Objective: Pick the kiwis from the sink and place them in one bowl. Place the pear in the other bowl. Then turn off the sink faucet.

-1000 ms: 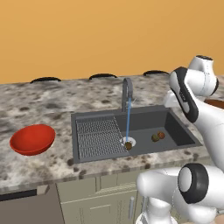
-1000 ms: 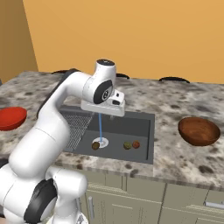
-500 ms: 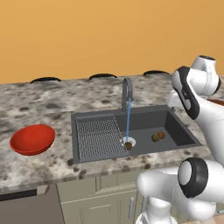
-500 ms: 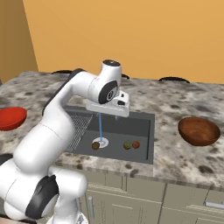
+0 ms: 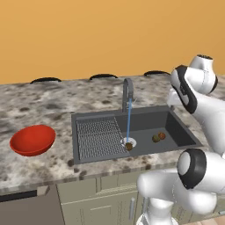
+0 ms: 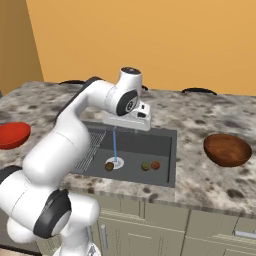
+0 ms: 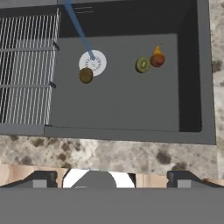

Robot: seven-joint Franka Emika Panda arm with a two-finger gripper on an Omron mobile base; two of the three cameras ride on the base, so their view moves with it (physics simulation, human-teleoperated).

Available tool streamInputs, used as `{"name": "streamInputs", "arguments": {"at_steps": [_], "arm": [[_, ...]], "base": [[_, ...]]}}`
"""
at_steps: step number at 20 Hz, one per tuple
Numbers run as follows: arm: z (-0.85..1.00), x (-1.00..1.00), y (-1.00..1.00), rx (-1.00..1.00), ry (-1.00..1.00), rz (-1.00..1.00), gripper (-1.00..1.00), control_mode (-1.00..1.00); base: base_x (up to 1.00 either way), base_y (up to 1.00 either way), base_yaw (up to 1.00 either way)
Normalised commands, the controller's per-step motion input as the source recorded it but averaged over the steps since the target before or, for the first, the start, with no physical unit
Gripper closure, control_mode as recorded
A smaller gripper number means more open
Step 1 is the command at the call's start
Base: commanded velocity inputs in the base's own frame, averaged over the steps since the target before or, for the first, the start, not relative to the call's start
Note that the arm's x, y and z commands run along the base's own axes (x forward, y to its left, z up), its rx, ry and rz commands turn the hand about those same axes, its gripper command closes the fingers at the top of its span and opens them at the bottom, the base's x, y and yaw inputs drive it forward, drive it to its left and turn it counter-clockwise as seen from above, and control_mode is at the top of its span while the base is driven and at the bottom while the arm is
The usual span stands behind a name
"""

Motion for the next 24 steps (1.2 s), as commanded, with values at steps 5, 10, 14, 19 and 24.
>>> {"name": "streamInputs", "arguments": {"at_steps": [5, 10, 14, 19, 24], "arm": [[0.0, 0.47, 0.0, 0.0, 0.03, 0.0, -1.0, -1.0], [0.0, 0.45, -0.02, 0.0, 0.04, 0.0, -1.0, -1.0], [0.0, 0.46, -0.08, 0.0, 0.02, 0.0, -1.0, -1.0], [-0.06, 0.25, -0.1, 0.01, 0.0, 0.02, -1.0, -1.0], [-0.41, 0.0, -0.08, -0.04, 0.0, 0.01, -1.0, -1.0]], "base": [[0.0, 0.0, 0.0], [0.0, 0.0, 0.0], [0.0, 0.0, 0.0], [0.0, 0.0, 0.0], [0.0, 0.0, 0.0]]}}
